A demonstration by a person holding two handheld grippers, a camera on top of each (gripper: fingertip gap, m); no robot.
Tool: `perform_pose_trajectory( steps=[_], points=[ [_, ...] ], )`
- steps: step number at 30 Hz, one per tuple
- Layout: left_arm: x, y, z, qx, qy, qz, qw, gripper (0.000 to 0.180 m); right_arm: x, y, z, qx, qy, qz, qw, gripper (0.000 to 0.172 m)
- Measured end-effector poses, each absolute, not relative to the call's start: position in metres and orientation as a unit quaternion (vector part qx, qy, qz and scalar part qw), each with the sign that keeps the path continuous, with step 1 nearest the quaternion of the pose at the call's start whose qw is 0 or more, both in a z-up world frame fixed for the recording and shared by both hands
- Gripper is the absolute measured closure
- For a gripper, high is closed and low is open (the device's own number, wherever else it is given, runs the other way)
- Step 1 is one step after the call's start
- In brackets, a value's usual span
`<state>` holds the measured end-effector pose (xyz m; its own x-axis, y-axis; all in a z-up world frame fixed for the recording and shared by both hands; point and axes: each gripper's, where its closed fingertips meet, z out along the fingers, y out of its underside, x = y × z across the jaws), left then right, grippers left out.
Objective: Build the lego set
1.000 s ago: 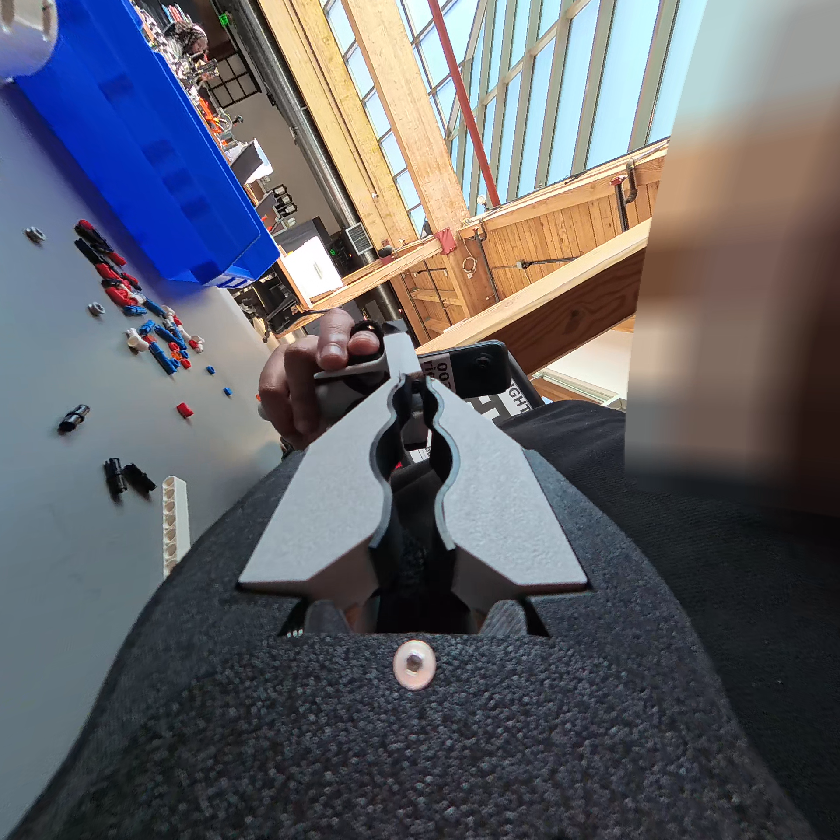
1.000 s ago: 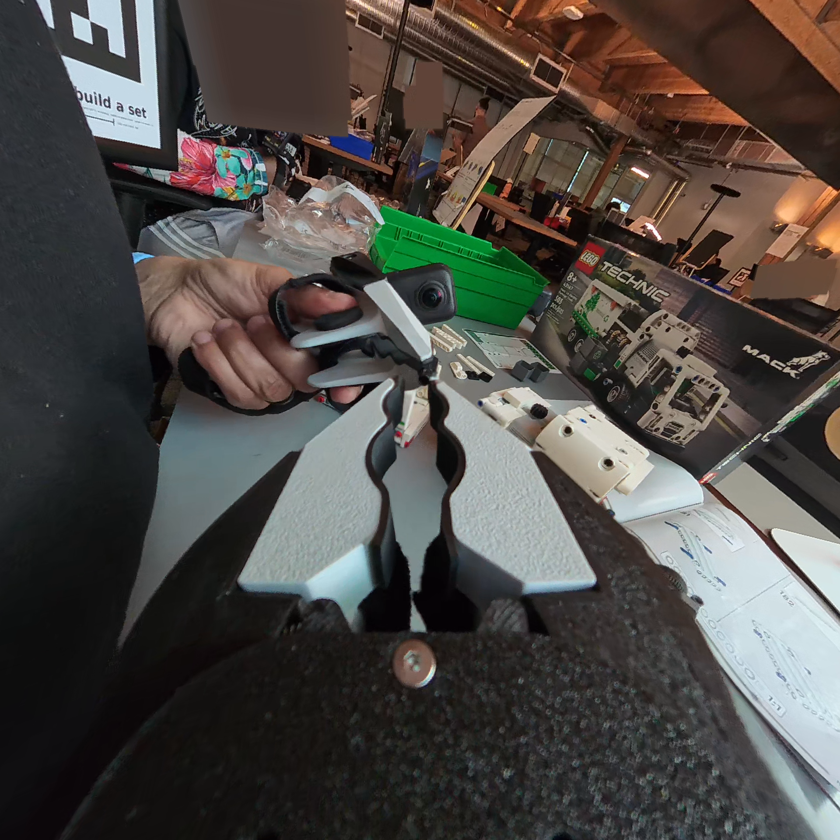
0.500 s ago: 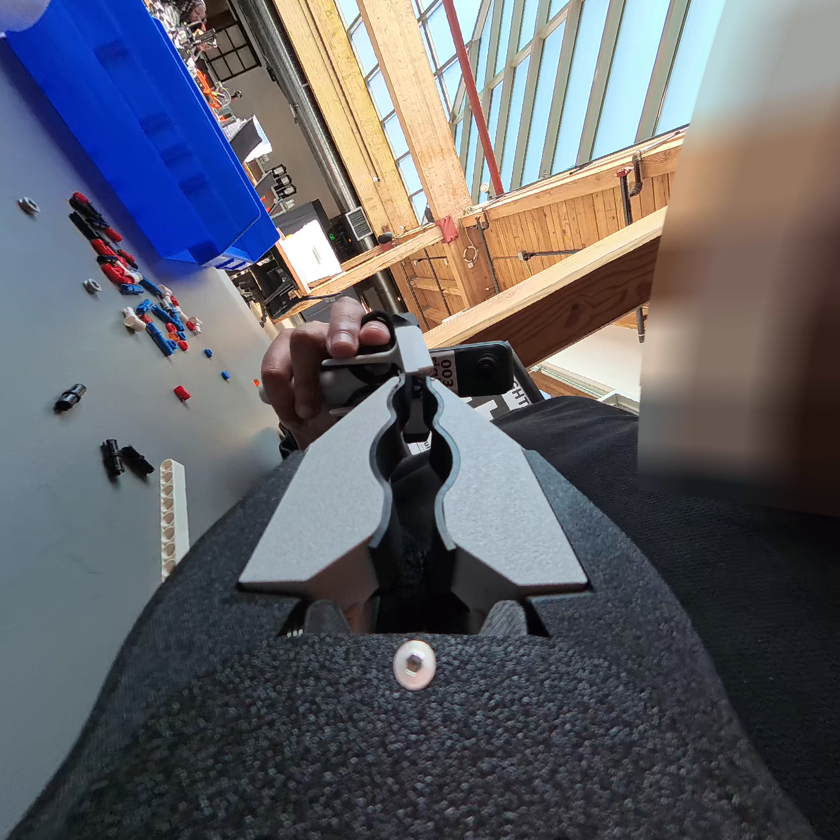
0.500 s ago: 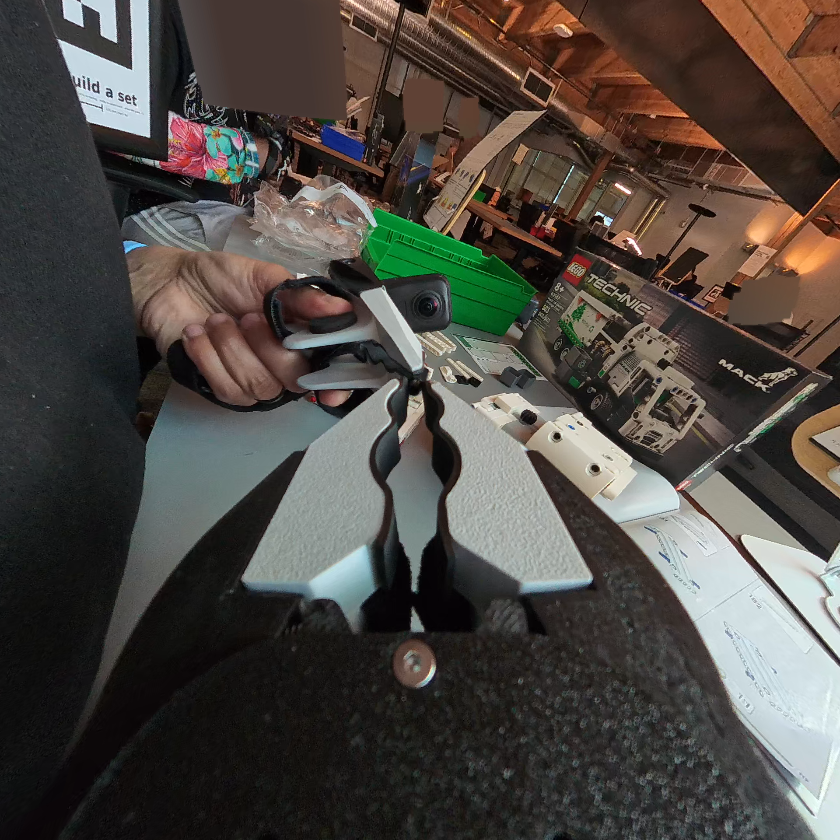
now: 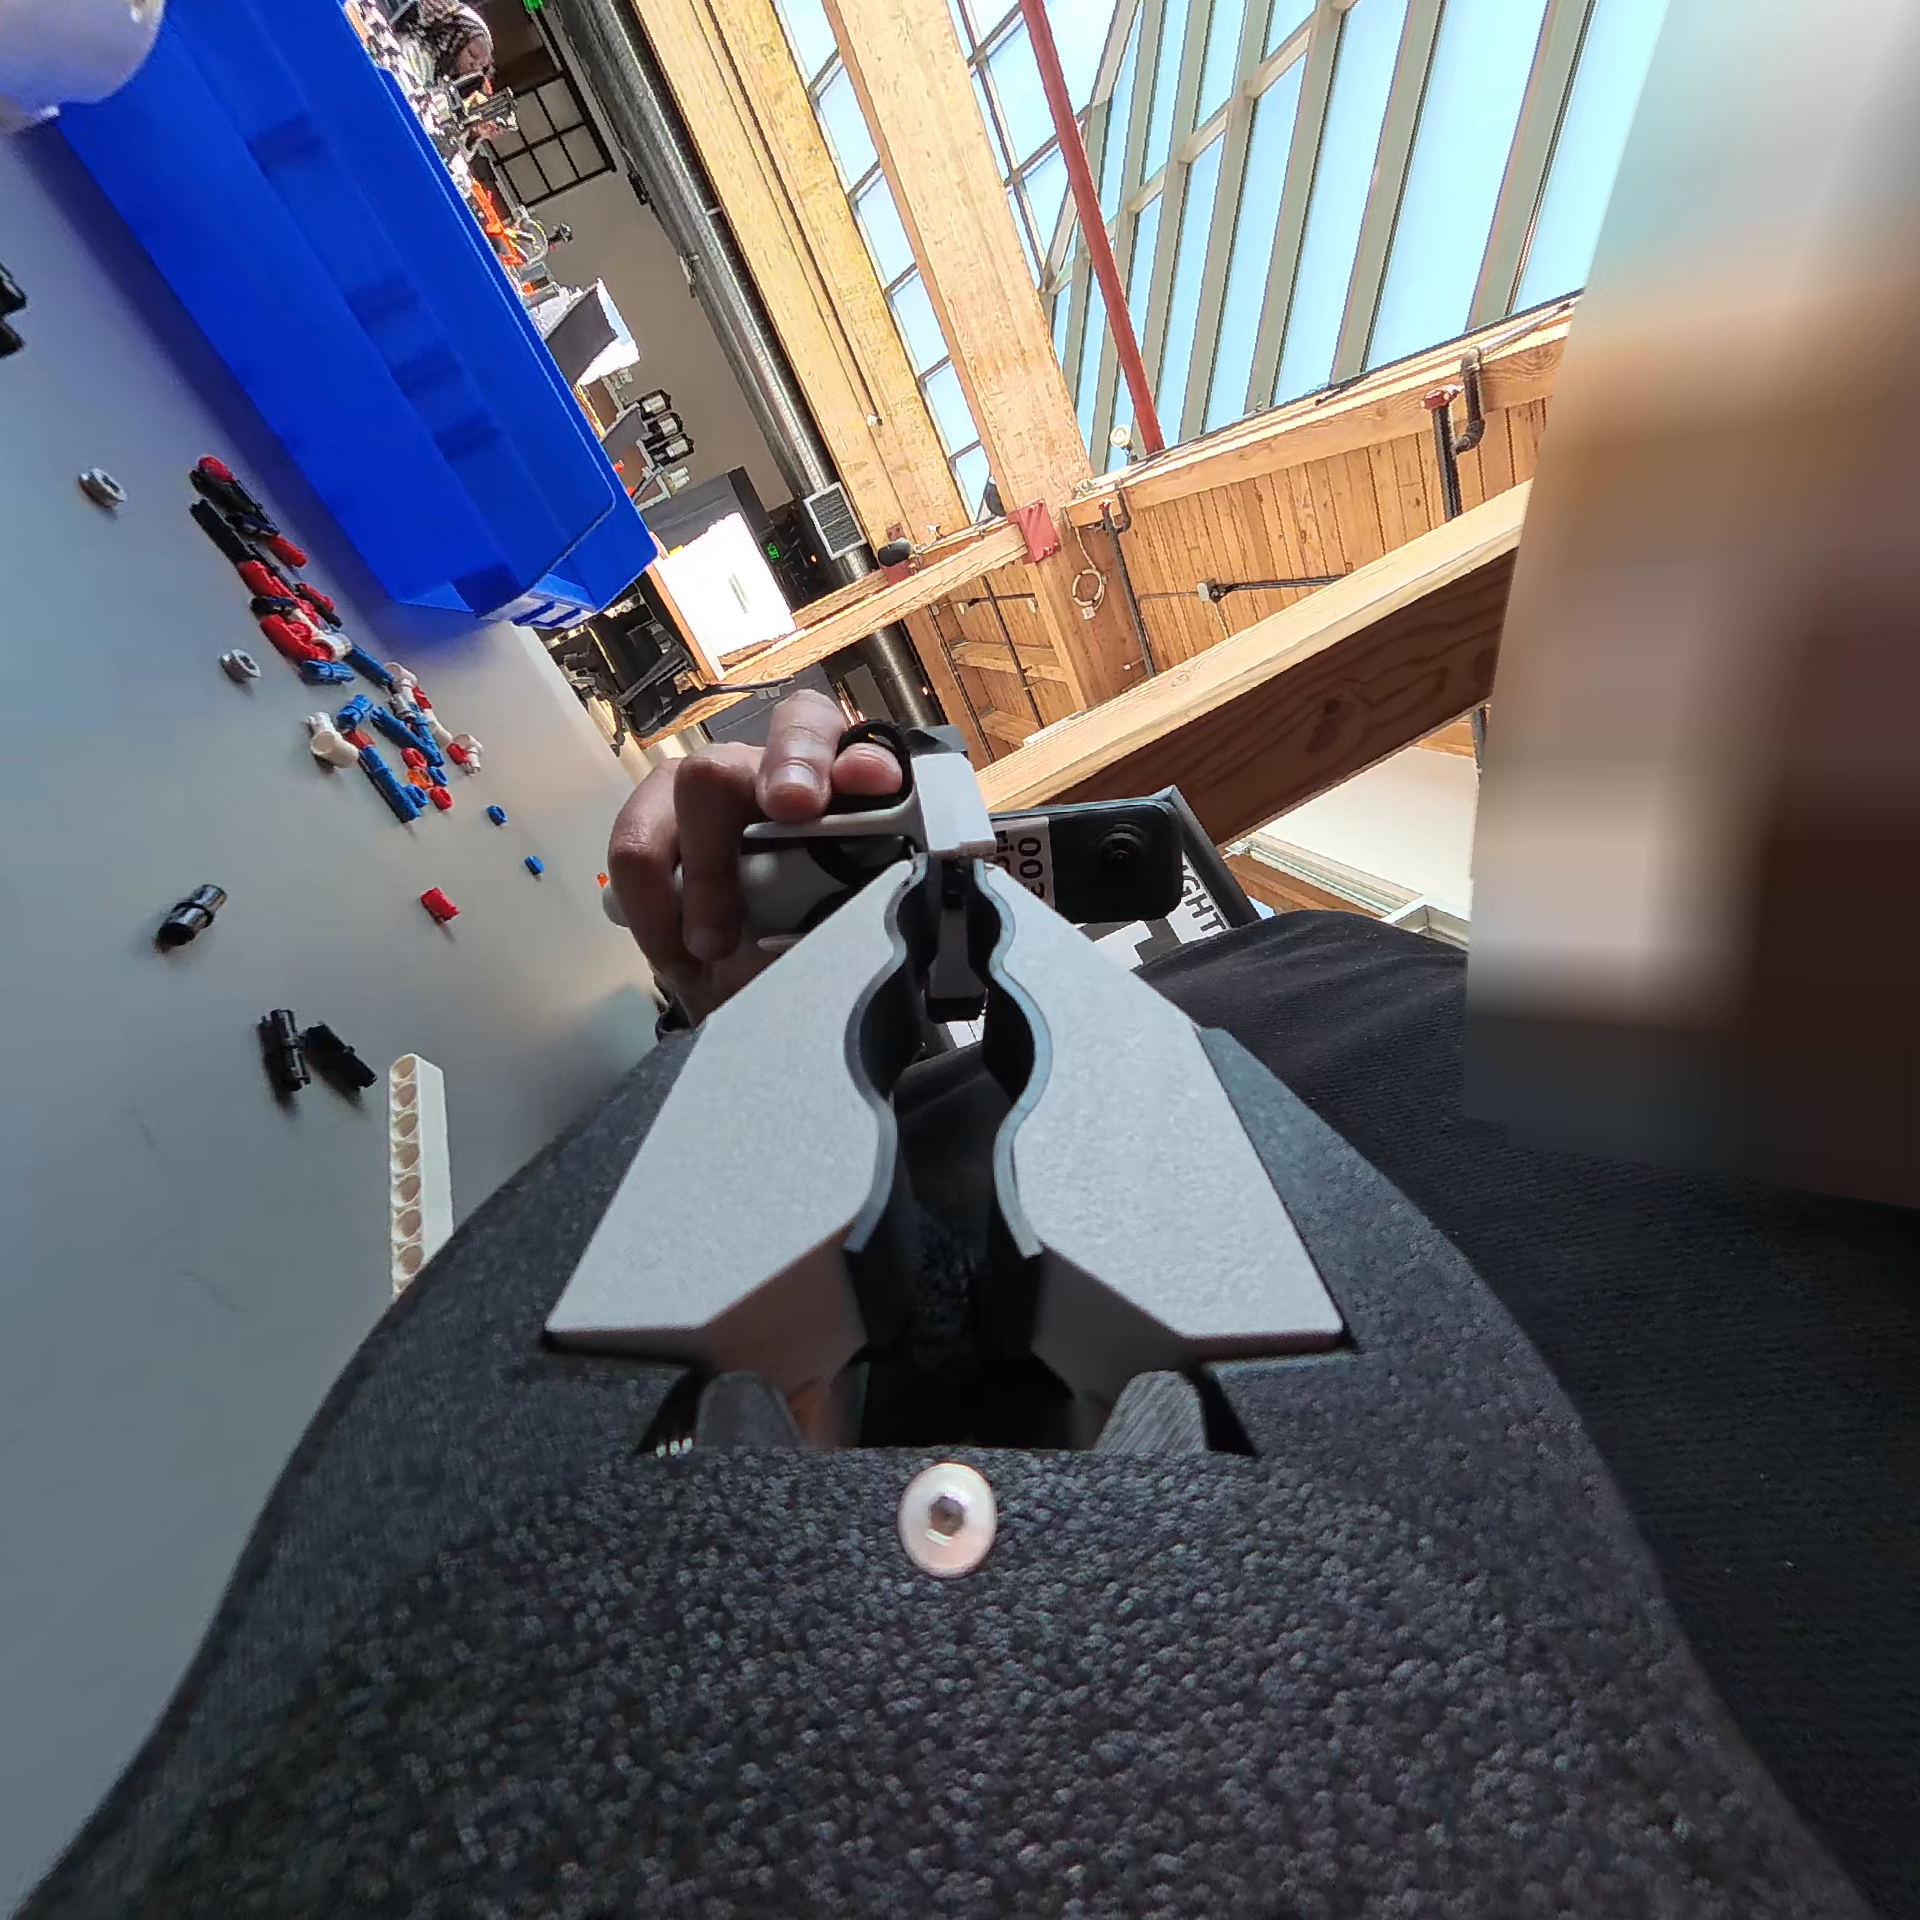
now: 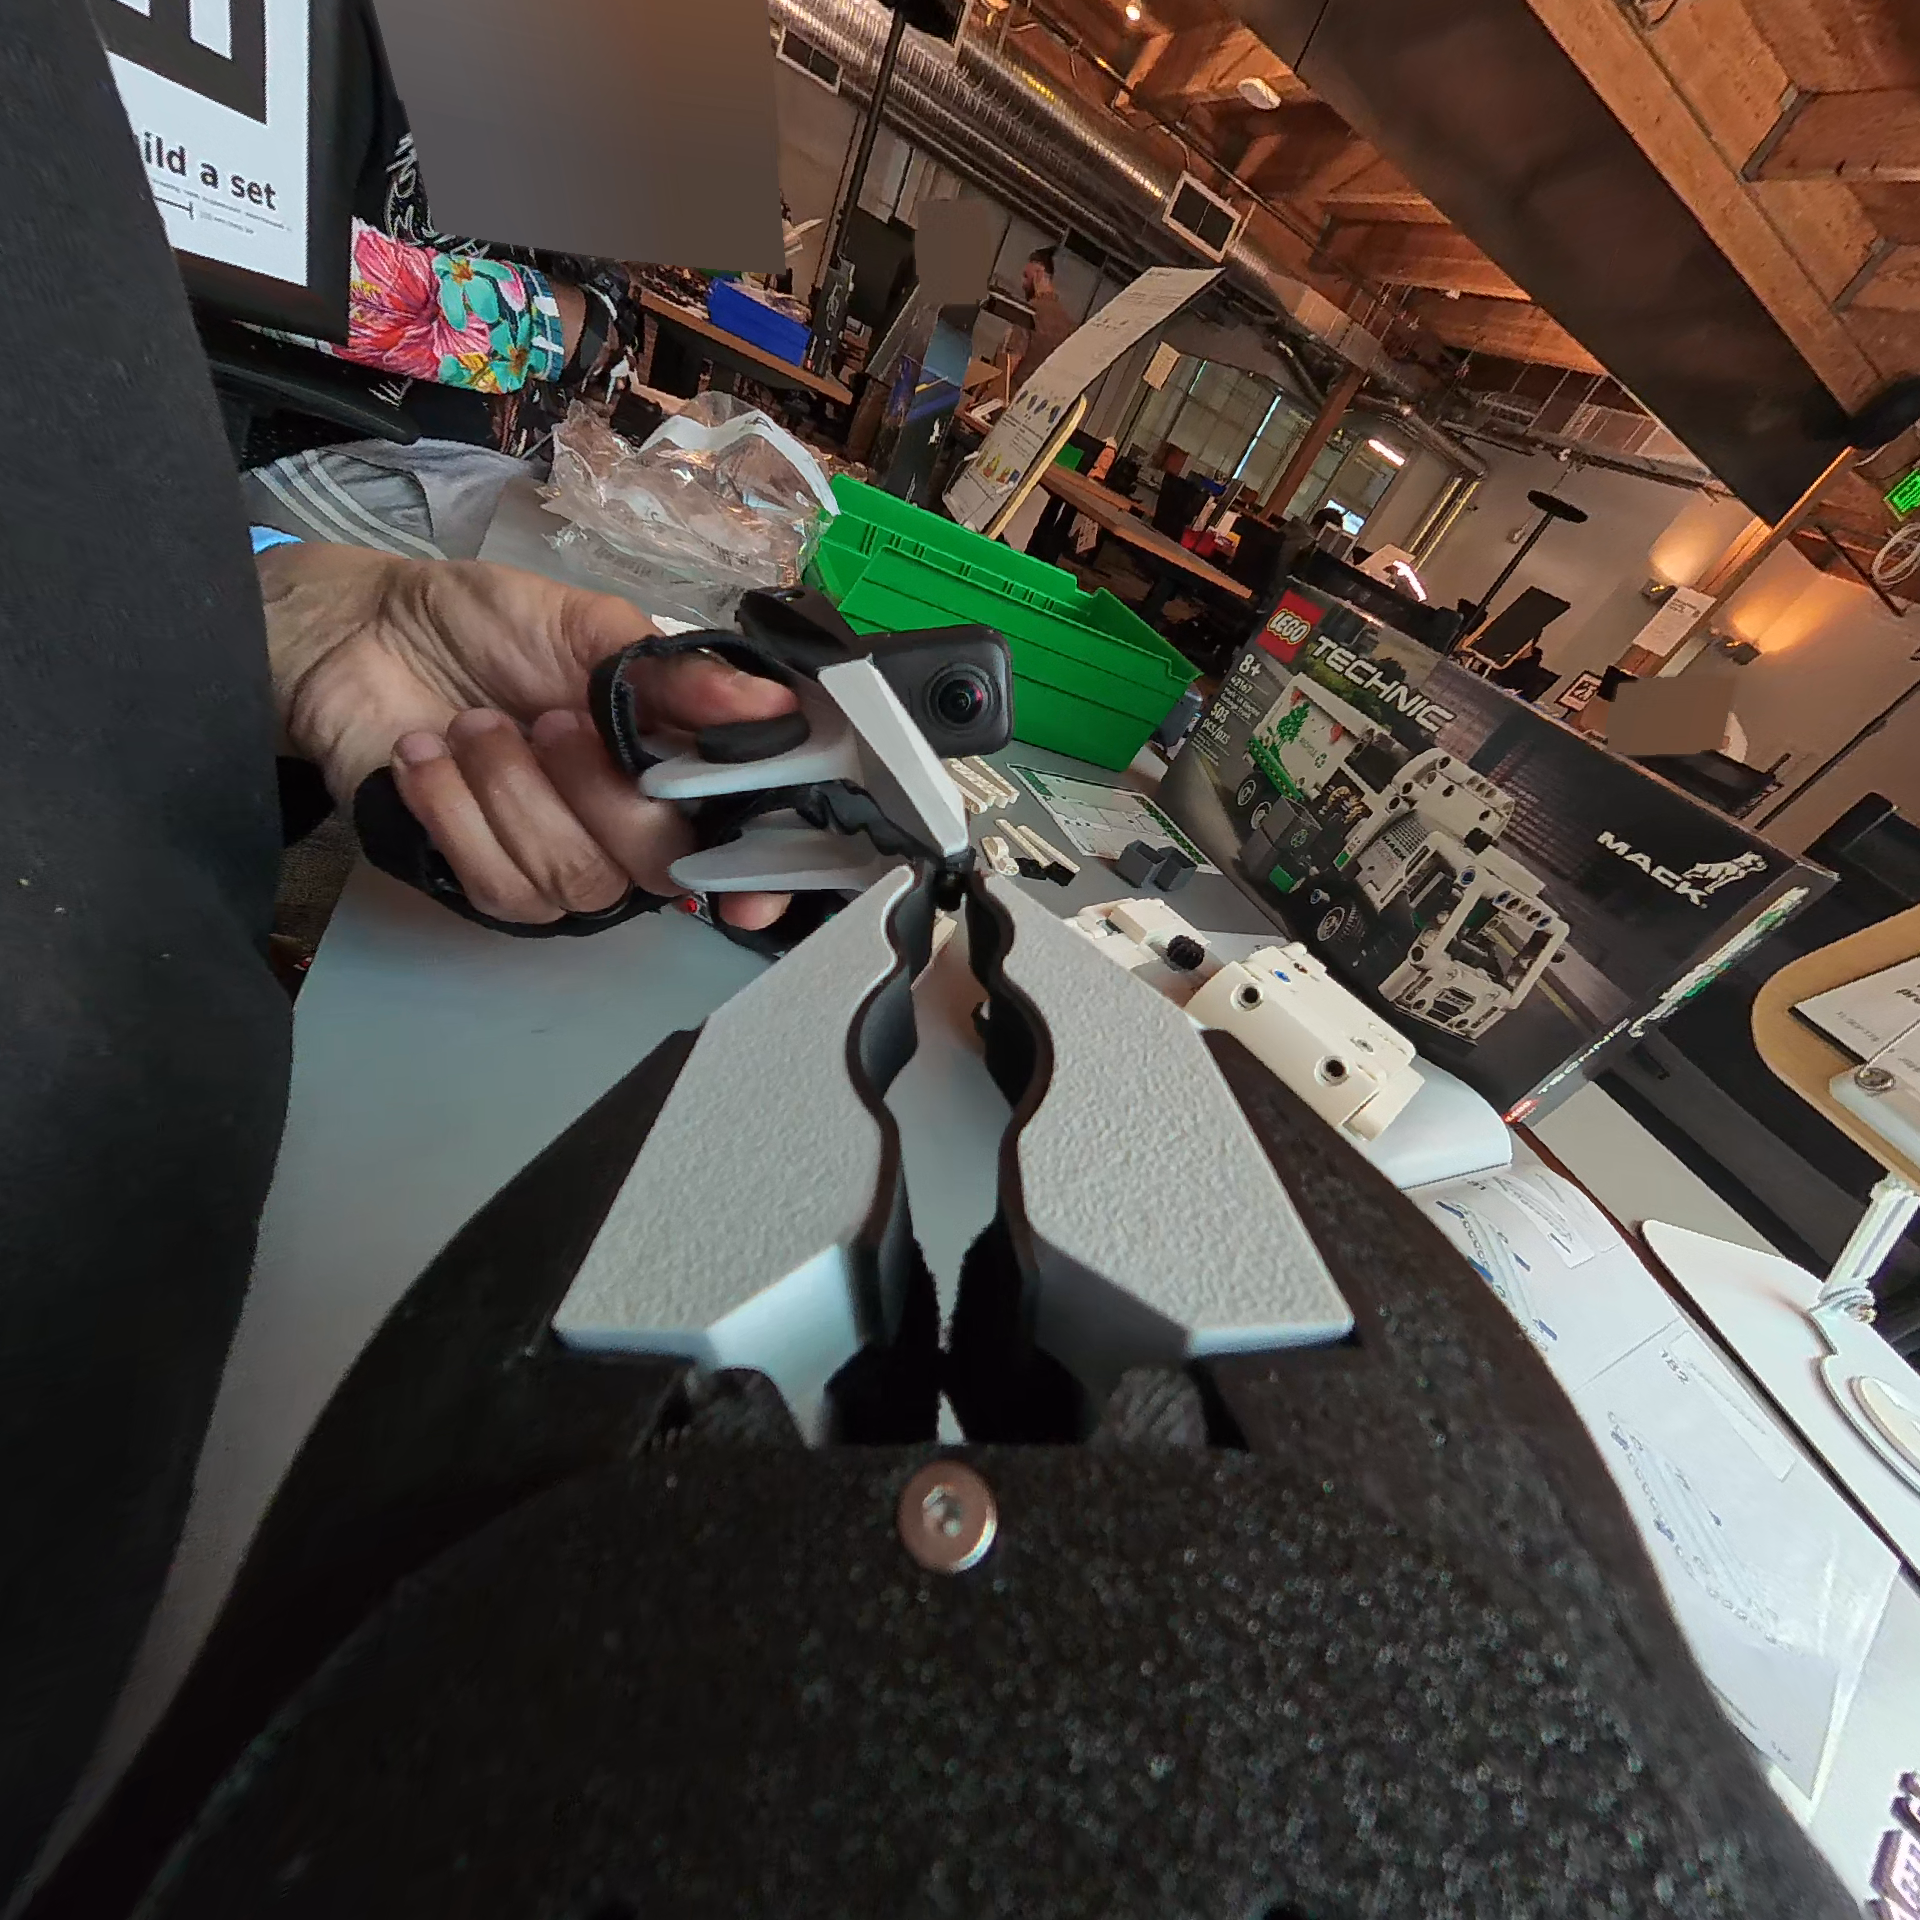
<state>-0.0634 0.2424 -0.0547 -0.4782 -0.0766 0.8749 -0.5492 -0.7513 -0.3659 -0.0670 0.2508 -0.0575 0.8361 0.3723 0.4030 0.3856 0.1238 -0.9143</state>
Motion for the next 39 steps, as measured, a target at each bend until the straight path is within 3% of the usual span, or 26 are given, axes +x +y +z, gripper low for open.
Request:
perform_pose_trajectory(
  steps=[8,14,21,39],
  points=[
    [-0.062,0.243,-0.058,0.504,-0.312,0.789,0.162,0.178,-0.067,0.252,-0.060,-0.658,-0.300,-0.024,0.690,0.168],
    [-0.064,0.240,-0.053,0.490,-0.317,0.798,0.150,0.178,-0.068,0.249,-0.054,-0.656,-0.278,0.037,0.701,0.168],
    [-0.068,0.238,-0.041,0.449,-0.280,0.826,0.194,0.178,-0.073,0.246,-0.041,-0.626,-0.268,0.063,0.730,0.168],
    [-0.075,0.243,-0.035,0.453,-0.289,0.831,0.146,0.178,-0.078,0.251,-0.037,-0.619,-0.268,0.064,0.735,0.168]
  ],
)
